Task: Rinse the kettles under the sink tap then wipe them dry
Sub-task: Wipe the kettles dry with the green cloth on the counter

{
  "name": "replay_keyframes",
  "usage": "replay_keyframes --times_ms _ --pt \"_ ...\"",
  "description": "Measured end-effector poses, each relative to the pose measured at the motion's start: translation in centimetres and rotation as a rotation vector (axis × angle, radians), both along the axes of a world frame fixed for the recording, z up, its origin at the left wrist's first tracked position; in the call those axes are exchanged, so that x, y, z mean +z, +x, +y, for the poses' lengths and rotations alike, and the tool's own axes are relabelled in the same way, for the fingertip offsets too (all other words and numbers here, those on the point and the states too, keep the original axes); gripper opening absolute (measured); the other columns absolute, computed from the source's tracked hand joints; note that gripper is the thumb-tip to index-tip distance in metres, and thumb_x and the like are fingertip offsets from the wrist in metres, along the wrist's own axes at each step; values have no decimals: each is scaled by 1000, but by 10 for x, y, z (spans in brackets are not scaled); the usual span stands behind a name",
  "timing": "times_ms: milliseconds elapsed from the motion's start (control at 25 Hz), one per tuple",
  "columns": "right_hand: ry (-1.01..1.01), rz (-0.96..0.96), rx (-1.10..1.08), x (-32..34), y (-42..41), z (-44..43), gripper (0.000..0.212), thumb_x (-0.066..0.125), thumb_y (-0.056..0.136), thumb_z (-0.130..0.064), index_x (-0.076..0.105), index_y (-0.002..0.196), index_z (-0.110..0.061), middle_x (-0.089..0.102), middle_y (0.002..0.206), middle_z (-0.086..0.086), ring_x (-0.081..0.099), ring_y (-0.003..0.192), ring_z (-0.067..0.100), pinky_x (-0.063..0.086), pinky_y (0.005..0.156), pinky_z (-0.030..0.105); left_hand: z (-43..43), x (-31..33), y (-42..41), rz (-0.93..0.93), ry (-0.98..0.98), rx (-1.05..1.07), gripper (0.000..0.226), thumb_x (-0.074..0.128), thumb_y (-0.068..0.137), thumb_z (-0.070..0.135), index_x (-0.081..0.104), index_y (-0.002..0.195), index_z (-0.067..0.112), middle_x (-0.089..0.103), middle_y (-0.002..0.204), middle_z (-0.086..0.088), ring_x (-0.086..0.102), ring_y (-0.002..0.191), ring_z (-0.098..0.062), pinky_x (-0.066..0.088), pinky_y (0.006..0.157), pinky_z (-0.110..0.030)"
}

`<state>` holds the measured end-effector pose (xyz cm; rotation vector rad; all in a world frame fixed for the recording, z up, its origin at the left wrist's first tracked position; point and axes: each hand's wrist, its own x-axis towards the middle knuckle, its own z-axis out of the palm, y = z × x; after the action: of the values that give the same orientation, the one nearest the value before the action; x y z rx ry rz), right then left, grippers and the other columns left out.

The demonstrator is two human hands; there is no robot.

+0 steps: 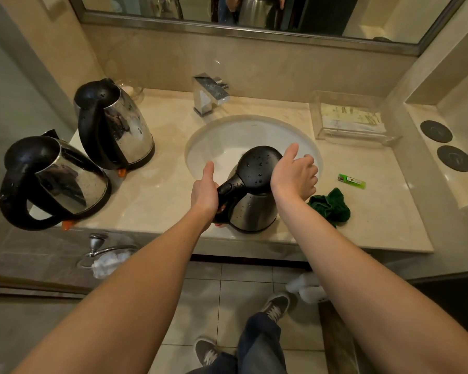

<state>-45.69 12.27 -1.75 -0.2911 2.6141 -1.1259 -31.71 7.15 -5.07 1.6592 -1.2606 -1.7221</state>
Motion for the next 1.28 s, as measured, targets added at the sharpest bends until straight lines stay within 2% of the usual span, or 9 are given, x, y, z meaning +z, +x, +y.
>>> replay_keyframes --times_ms 200,440,520,680,840,1000,1080,1160,1280 --pt "86 -199 -9 -14 -6 -4 69 15 102 -55 31 150 -8 37 152 18 36 137 37 25 112 51 2 -2 1 38 -9 2 62 32 96 69 28 58 20 33 59 -7 36 51 -21 36 66 -37" --pt "42 -313 11 -23 -8 -7 73 15 101 -59 28 153 -10 34 154 17 33 139 37 25 114 55 5 -6 0 31 3 43 62 32 95 71 31 62 19 37 62 -7 43 53 -22 42 65 -37" --pt "2 -281 48 -27 -10 -2 70 17 100 -59 32 151 -13 37 153 15 36 137 36 27 113 55 5 -7 0 31 4 59 61 32 95 71 31 64 18 38 63 -6 44 53 -22 43 65 -37" --pt "-25 -68 161 -41 -32 35 55 24 101 -53 43 146 -27 40 151 8 41 132 33 32 110 51 6 -8 2 21 -1 42 64 31 96 71 33 64 16 40 60 -6 44 50 -22 42 62 -35" --pt "286 -46 161 -60 -76 76 56 16 100 -52 52 138 -30 29 157 7 29 137 37 23 110 56 8 -7 0 4 -29 49 63 29 98 69 34 65 15 41 61 -6 44 53 -21 39 59 -34" --pt "321 -218 181 -77 -96 85 66 14 99 -61 54 140 -29 7 167 2 8 148 39 14 118 56 9 -9 -1 -8 -51 50 63 28 100 67 37 68 14 43 63 -6 46 57 -21 39 61 -34" --pt "359 -248 166 -89 -104 84 76 11 97 -65 58 138 -21 19 165 7 15 146 40 17 117 52 9 -9 -1 -4 -50 43 64 29 99 67 37 65 14 44 60 -7 45 54 -21 39 61 -35" --pt "412 -206 197 -99 -108 84 86 7 98 -63 64 128 -6 47 146 19 32 135 42 27 110 48 9 -9 -2 -12 -58 53 65 29 100 66 37 62 13 43 56 -7 44 49 -21 38 58 -33" --pt "344 -134 147 -99 -104 86 82 13 102 -58 65 105 6 62 119 24 48 120 41 39 98 44 10 -7 -3 -18 -58 72 66 29 100 67 36 62 13 43 54 -6 45 49 -21 38 59 -33"
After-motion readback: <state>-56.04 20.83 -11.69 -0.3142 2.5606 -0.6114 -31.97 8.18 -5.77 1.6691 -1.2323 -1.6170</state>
